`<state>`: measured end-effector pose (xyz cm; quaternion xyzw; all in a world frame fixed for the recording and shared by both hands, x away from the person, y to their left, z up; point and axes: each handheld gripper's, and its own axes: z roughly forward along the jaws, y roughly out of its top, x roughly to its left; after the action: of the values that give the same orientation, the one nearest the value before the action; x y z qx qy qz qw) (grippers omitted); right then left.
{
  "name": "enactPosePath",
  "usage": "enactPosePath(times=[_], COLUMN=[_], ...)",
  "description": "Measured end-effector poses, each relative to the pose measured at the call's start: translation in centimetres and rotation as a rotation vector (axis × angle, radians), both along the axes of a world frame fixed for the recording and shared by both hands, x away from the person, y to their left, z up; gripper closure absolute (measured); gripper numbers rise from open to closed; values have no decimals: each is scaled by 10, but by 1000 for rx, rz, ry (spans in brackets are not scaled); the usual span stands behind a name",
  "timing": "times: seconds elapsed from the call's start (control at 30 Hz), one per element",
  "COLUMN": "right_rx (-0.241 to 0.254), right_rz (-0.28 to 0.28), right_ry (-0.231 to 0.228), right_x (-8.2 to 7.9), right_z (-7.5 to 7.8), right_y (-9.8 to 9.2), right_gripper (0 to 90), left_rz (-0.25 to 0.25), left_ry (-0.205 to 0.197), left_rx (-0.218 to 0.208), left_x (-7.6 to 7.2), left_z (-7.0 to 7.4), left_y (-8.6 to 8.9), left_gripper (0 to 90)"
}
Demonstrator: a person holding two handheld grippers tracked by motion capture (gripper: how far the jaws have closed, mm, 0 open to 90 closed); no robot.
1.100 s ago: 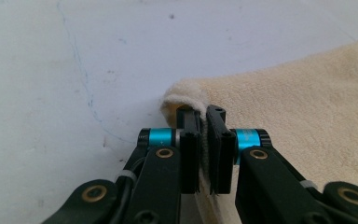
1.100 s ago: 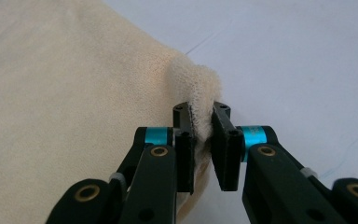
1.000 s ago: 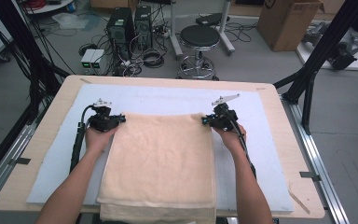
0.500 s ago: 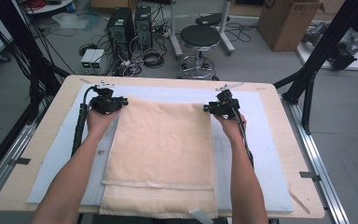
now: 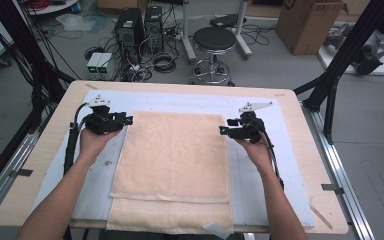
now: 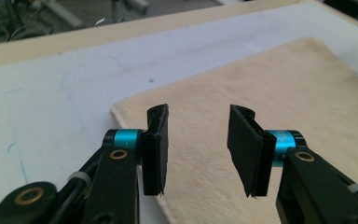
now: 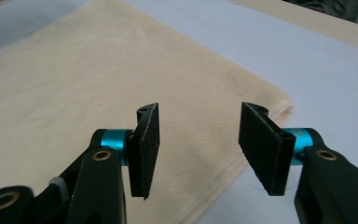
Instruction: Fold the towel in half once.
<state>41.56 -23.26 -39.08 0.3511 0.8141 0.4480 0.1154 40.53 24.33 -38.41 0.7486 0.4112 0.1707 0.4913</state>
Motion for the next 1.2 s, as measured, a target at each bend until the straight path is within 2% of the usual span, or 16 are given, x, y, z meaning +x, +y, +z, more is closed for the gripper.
enactPosePath(times=[0.1, 0.13, 0.2, 0.23, 0.27, 0.3, 0.37, 0.5, 0.6, 0.63, 0.8, 0.87, 0.93, 1.07, 1.13, 1.2], right_rx=[-15, -10, -5, 4, 14, 5, 7, 25, 26, 37, -7, 5, -9, -21, -59, -67], right_rz=[51, 66, 103, 111, 114, 116, 129, 152, 162, 168, 217, 248, 266, 289, 307, 318], right_ry=[-20, -12, 41, 13, -39, -66, -63, -93, -89, -78, -62, -69, -73, -42, -44, -50], right_x=[-21, -27, -36, -44, -52, -59, -68, -88, -101, -105, -124, -133, -141, -150, -154, -156], right_z=[0, -1, 1, 1, 1, 2, 1, -2, -10, -13, -29, -31, -34, -44, -47, -48], right_y=[2, 2, 3, 4, 4, 4, 5, 6, 5, 4, 8, 9, 10, 8, 9, 11], right_gripper=[434, 410, 383, 394, 411, 407, 396, 389, 385, 386, 388, 399, 400, 415, 423, 442], left_rz=[-53, -59, -77, -87, -98, -105, -116, -149, -169, -174, -193, -201, -213, -239, -252, -260], left_ry=[-21, -22, -34, -40, -41, -54, -60, -67, -67, -64, -68, -67, -62, -47, -41, -34], left_rx=[11, 2, -5, 1, 13, 22, 24, 42, 37, 56, 58, 54, 44, 67, 76, 75], left_x=[-19, -26, -38, -44, -50, -56, -66, -87, -103, -107, -132, -141, -150, -159, -162, -164], left_z=[1, 0, -2, -3, -4, -5, -8, -14, -22, -23, -33, -36, -40, -45, -47, -49], left_y=[3, 5, 7, 9, 9, 8, 8, 5, 3, 2, 3, 4, 4, 4, 3, 2], left_gripper=[562, 549, 535, 528, 521, 508, 483, 449, 442, 438, 421, 422, 422, 416, 410, 410])
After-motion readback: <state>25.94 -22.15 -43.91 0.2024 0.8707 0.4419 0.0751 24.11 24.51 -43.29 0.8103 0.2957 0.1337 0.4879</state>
